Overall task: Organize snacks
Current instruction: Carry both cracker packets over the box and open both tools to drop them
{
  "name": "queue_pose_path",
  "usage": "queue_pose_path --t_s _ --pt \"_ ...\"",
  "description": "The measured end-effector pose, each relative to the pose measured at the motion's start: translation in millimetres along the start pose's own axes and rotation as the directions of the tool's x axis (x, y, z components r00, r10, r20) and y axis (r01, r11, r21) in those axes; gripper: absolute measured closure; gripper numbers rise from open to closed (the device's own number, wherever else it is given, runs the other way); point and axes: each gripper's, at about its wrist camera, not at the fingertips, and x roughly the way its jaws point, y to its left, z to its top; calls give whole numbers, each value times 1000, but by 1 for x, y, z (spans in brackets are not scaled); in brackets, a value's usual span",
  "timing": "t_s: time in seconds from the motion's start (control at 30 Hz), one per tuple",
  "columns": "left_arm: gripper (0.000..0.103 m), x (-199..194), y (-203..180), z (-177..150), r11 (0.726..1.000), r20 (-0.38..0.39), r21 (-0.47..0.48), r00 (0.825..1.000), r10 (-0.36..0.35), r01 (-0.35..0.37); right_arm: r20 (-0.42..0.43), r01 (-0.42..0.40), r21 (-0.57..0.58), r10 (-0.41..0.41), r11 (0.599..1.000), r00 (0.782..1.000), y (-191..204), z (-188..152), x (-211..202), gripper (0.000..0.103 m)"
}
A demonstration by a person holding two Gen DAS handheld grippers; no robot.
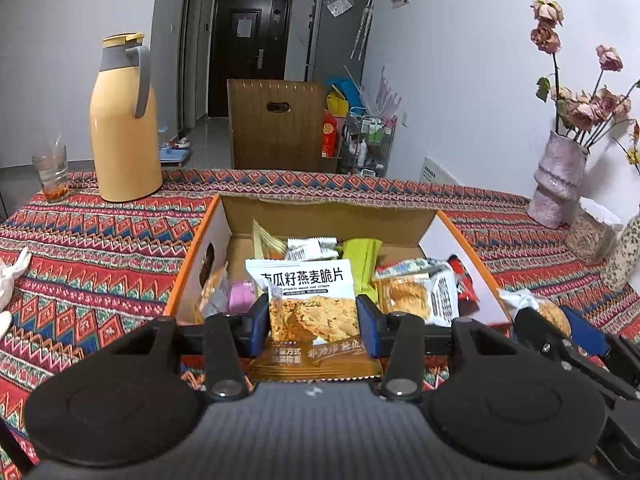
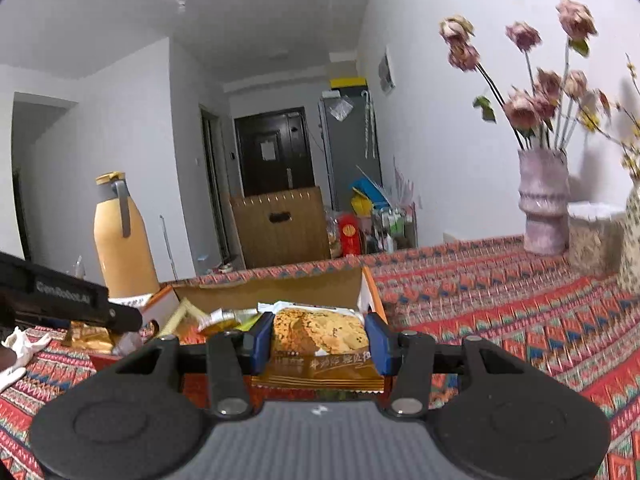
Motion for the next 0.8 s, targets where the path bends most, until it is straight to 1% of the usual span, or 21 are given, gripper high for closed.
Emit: queue_pose_path --t_s 0.13,0.2,0.43,0.53,0.67,0.73,0.8 --pt "58 9 3 10 1000 17 -4 1000 6 -6 16 -11 -18 12 1000 1000 8 14 13 55" --pt "58 16 4 14 1000 24 -3 999 26 -26 22 -15 -17 16 1000 1000 10 20 21 55" --pt "58 37 11 29 998 56 -20 997 61 -60 24 -6 12 5 1000 1000 13 34 55 55" --pt "58 48 14 33 997 62 -31 996 67 -65 23 -1 2 0 1000 1000 16 40 70 55" --pt "58 65 20 35 996 60 -62 996 71 -67 14 10 -9 -10 1000 1000 19 42 91 55" --pt "58 73 24 33 994 58 -73 995 80 -76 9 12 -7 -12 1000 1000 19 40 100 55" --pt "58 77 30 28 993 60 -88 995 83 -77 22 15 8 -15 1000 1000 17 34 104 55"
